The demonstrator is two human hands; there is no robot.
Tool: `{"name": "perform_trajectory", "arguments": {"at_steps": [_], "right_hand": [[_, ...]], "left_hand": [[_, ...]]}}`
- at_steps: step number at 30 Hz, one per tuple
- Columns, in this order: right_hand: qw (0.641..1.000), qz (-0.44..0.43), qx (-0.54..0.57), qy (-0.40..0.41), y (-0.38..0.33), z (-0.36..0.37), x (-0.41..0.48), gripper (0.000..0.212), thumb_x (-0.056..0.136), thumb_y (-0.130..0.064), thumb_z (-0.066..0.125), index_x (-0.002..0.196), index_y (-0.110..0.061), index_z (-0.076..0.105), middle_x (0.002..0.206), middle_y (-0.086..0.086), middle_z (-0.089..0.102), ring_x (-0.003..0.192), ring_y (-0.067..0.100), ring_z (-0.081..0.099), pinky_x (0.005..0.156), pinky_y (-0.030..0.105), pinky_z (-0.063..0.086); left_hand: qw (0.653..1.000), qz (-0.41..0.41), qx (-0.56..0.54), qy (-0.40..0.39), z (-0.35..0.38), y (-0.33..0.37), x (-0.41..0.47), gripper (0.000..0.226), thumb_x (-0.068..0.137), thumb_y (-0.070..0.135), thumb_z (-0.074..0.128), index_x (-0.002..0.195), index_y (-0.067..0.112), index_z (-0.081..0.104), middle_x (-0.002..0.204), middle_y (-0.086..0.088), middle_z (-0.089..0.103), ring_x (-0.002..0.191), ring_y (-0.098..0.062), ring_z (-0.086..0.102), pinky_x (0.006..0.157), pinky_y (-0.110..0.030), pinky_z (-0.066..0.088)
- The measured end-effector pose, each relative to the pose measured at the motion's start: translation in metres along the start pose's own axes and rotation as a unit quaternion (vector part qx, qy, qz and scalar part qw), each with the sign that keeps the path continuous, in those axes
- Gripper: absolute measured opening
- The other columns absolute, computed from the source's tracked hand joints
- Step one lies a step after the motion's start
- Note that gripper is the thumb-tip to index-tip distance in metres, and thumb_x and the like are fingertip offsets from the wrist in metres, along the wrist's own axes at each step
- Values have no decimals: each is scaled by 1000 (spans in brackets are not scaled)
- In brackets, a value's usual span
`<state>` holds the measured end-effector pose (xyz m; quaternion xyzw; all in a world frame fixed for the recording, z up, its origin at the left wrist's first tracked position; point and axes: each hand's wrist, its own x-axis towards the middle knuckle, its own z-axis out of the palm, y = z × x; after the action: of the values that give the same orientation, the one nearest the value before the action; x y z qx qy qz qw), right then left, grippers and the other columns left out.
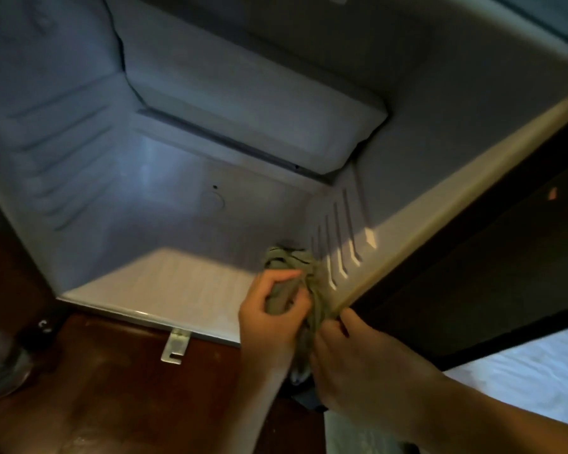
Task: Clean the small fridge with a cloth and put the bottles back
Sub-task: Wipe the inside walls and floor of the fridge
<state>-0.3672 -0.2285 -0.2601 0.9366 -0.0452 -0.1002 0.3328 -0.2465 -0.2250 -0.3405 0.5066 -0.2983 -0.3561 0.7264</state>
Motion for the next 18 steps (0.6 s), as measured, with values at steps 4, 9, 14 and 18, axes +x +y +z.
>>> {"name": "perform_trajectory", "arguments": {"at_steps": [4,9,14,18], "right_hand": [[999,-4,25,44,4,2,-1,19,72,-41,76,66,-24,68,69,-1,64,72,23,50,74,37,35],[976,98,138,139,6,-10,7,28,95,-31,54,69,-24,63,67,0,58,64,23,58,62,37,51],[920,258,205,211,-7,-11,26,27,93,-28,50,67,-23,57,67,0,52,63,22,53,63,32,38],[865,343,266,253,-24,-5,46,33,94,-30,44,63,-23,56,64,-3,53,60,19,57,56,29,42]], "left_hand": [[979,188,-7,-80,28,59,31,19,80,17,69,99,19,69,100,0,67,97,-11,66,85,-24,52],[977,202,52,-41,65,60,103,30,78,26,61,104,14,68,104,-4,66,99,-13,64,89,-27,51],[994,98,35,-33,51,18,96,23,83,15,64,105,16,66,102,-8,67,99,-22,64,89,-30,51],[985,-118,112,-51,-2,-34,81,15,86,15,72,100,21,69,93,2,69,96,-21,66,67,-8,45]]}}
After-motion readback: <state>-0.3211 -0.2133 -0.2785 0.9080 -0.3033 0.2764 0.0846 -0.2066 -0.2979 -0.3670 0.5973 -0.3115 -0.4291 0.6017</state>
